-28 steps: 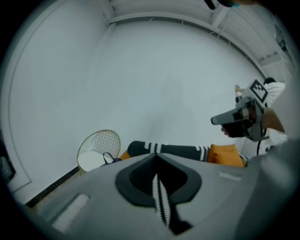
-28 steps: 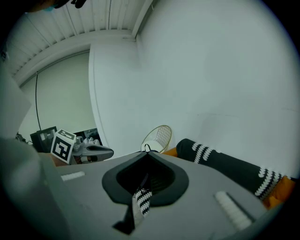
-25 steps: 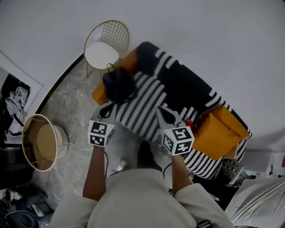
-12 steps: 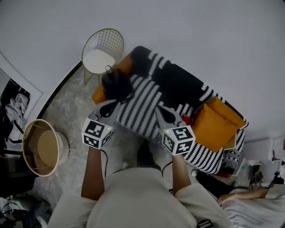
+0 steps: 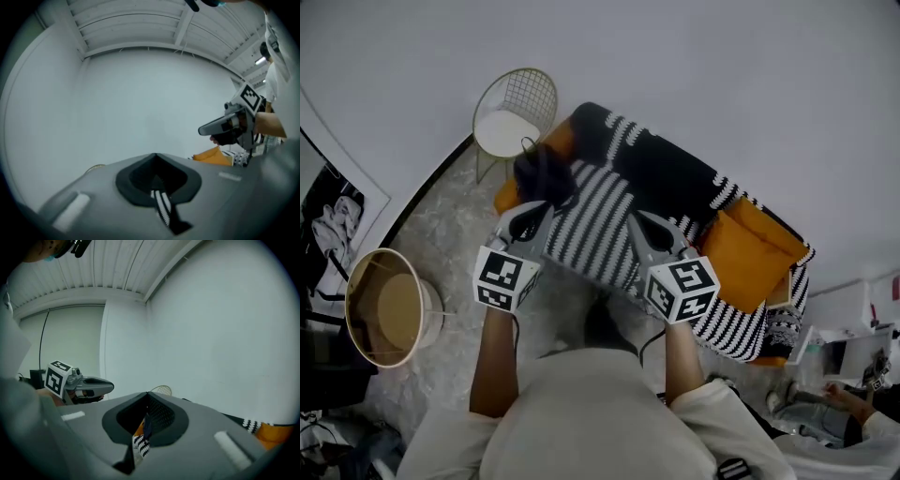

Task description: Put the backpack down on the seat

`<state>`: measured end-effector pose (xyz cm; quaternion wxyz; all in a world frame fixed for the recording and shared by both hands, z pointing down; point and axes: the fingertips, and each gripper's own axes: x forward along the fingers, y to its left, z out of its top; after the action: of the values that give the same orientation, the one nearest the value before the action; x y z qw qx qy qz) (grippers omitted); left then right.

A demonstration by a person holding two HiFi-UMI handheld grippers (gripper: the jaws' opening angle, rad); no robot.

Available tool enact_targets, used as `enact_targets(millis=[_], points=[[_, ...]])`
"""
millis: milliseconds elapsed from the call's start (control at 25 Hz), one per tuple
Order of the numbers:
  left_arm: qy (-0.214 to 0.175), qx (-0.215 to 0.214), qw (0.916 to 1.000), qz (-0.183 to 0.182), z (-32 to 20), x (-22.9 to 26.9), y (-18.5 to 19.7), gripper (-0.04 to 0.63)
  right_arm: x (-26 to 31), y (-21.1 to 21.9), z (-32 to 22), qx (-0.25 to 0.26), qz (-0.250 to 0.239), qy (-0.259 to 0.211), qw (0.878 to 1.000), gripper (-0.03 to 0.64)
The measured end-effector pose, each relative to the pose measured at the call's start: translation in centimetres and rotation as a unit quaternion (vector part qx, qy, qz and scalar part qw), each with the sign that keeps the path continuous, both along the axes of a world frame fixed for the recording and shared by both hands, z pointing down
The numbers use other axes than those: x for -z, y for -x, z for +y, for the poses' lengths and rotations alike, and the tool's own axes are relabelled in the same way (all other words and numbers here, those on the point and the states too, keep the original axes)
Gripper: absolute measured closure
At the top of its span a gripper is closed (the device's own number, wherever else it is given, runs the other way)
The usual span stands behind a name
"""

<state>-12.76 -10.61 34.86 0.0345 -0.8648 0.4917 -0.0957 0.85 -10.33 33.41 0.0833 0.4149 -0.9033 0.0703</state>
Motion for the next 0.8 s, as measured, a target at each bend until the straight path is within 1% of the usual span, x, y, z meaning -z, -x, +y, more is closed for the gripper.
enact_targets(millis=[200,400,600,800], points=[[-0.015,0.008,0.9998,0.003,2.3,1.4,-1.4,0.592,1.5,-0.9,2.8,0.009,0.0,-0.017,1.0,0.61],[-0.034,0.005,0.9994,0.0,4.5,2.7,-3.0,0.592,2.6,-1.8,5.2,0.017,-0.023,-0.022,0.999,0.611],[-0.045,0.017,0.9988,-0.007,6.3,3.4,-3.4,0.592,3.8,-2.2,7.0,0.025,-0.011,-0.039,0.999,0.611],[-0.067,0.034,0.9972,-0.003,7.9,5.2,-4.0,0.592,5.0,-2.9,8.8,0.029,-0.009,-0.055,0.998,0.61]])
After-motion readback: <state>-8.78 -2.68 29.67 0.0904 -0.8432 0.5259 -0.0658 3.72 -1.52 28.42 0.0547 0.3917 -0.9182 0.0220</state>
